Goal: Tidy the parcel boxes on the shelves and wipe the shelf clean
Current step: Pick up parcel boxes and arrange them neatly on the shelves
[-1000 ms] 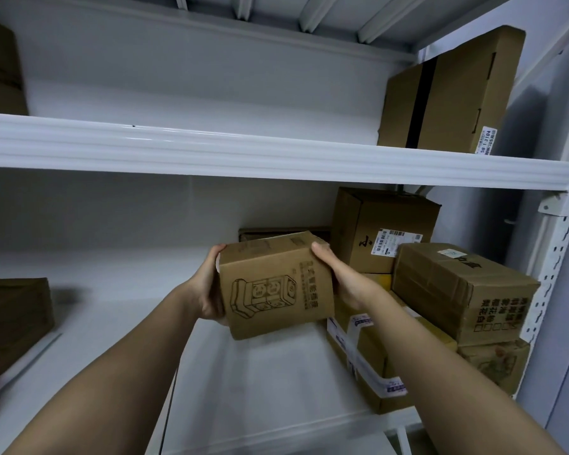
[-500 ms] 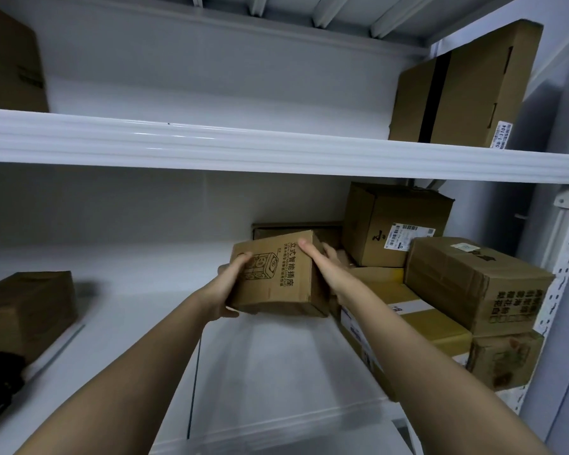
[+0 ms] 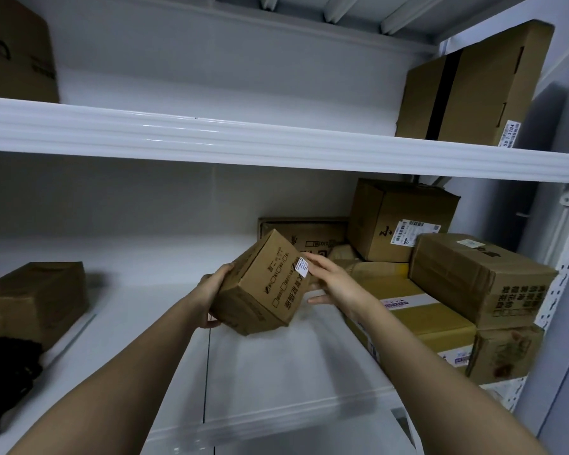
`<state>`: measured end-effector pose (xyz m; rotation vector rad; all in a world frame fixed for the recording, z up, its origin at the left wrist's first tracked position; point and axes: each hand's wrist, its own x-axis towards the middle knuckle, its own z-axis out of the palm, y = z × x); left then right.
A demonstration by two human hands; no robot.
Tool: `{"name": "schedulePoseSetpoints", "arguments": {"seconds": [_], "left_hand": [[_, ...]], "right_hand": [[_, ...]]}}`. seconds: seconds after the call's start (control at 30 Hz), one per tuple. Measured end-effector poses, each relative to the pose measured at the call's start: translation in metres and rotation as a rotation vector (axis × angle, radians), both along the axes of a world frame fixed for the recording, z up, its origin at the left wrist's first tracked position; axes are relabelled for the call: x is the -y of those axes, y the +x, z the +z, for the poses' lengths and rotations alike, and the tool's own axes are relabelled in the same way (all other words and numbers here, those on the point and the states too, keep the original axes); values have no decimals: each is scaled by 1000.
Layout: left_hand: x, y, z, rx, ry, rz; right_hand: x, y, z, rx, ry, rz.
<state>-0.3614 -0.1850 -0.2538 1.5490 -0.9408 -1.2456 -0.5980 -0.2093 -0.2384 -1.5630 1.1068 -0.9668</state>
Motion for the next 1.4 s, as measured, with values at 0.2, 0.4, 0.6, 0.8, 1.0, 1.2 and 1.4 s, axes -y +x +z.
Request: {"name": "schedulePoseSetpoints", "arguments": {"seconds": [0.2,0.4,0.6,0.8,1.0,1.2,1.4], "left_hand": [[-20,-14,1,-58,51,-84],[-45,-58,4,-219,-43,-12],[-77,-93,13,-269,-250,155],[-110,-114,20,-295,-585,441],[-149,-124,56,-171,-941,709],[-182,-112,107,-107,-1387,611],[-203,-69,170,75,-1362,487]], "right_hand": [[-16,3,-8,210,-47,-63],[-42,3,-5,409,-20,-89],[-85,-18,10,241,-317,44],[-118,-34,11,260,-610,-188],[-134,-36,41,381,-758,-189],[-152,-9,95,632,-747,-177],[-159,24,147,717,-709,-81]]}}
